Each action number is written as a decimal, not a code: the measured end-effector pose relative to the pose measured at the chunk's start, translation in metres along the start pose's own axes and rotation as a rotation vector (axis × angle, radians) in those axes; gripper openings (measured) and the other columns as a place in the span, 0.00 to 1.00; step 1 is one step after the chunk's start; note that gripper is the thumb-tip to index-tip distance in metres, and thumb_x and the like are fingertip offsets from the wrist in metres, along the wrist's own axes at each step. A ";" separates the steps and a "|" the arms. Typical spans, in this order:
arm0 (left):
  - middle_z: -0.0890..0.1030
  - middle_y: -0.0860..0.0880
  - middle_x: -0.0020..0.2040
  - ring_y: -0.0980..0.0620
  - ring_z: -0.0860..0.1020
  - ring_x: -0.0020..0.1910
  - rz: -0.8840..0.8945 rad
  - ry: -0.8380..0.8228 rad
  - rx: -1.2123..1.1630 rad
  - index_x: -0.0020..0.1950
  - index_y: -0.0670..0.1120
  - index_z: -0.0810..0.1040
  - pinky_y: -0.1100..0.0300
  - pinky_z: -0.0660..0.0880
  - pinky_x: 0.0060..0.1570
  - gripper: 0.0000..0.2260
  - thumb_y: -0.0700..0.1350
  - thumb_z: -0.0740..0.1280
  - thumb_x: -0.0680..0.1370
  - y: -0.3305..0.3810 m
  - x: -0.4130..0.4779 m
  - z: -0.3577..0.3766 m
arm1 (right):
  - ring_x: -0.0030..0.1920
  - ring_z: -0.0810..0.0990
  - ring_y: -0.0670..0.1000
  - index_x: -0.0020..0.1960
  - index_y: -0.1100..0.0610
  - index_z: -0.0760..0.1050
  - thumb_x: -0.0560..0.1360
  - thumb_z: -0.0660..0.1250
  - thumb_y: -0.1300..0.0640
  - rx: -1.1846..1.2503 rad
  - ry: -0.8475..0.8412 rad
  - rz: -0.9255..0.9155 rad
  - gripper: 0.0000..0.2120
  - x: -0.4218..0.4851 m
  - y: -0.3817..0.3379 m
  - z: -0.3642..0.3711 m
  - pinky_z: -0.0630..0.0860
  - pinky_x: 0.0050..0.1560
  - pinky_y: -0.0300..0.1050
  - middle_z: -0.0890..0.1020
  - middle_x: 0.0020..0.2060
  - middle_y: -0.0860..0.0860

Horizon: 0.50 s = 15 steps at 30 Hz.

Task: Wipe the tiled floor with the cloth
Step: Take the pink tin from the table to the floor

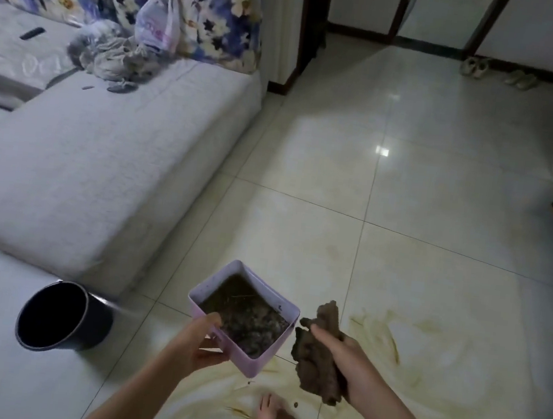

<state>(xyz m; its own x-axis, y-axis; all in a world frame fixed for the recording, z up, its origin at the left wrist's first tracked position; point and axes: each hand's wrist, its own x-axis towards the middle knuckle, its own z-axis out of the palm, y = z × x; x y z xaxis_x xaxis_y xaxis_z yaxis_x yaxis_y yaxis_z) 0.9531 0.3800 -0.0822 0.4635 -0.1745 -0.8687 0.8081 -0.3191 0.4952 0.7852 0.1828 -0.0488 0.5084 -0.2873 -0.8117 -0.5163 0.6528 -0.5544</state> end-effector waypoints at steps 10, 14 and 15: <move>0.77 0.37 0.49 0.38 0.81 0.37 -0.032 -0.016 -0.039 0.60 0.49 0.70 0.50 0.80 0.40 0.15 0.40 0.66 0.75 0.044 0.147 0.027 | 0.46 0.81 0.50 0.53 0.52 0.72 0.71 0.74 0.49 -0.340 0.148 -0.062 0.16 0.168 -0.051 0.054 0.76 0.42 0.44 0.81 0.46 0.51; 0.77 0.41 0.53 0.39 0.83 0.44 -0.011 -0.059 -0.069 0.60 0.60 0.69 0.50 0.78 0.45 0.22 0.46 0.72 0.70 0.057 0.210 0.038 | 0.41 0.79 0.42 0.53 0.47 0.69 0.70 0.73 0.53 -0.414 0.207 -0.104 0.17 0.241 -0.049 0.057 0.71 0.37 0.35 0.80 0.43 0.44; 0.77 0.41 0.53 0.40 0.83 0.44 -0.010 -0.061 -0.081 0.60 0.60 0.69 0.50 0.77 0.45 0.22 0.46 0.72 0.70 0.059 0.229 0.038 | 0.41 0.79 0.41 0.52 0.46 0.68 0.70 0.73 0.54 -0.413 0.216 -0.114 0.16 0.260 -0.048 0.057 0.70 0.35 0.33 0.80 0.42 0.42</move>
<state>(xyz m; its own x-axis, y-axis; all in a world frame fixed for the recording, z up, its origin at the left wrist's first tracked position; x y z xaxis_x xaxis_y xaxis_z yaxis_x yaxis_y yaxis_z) 1.0927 0.2857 -0.2525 0.4341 -0.2290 -0.8713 0.8406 -0.2448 0.4831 0.9816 0.1166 -0.2232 0.4455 -0.5088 -0.7366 -0.7182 0.2881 -0.6334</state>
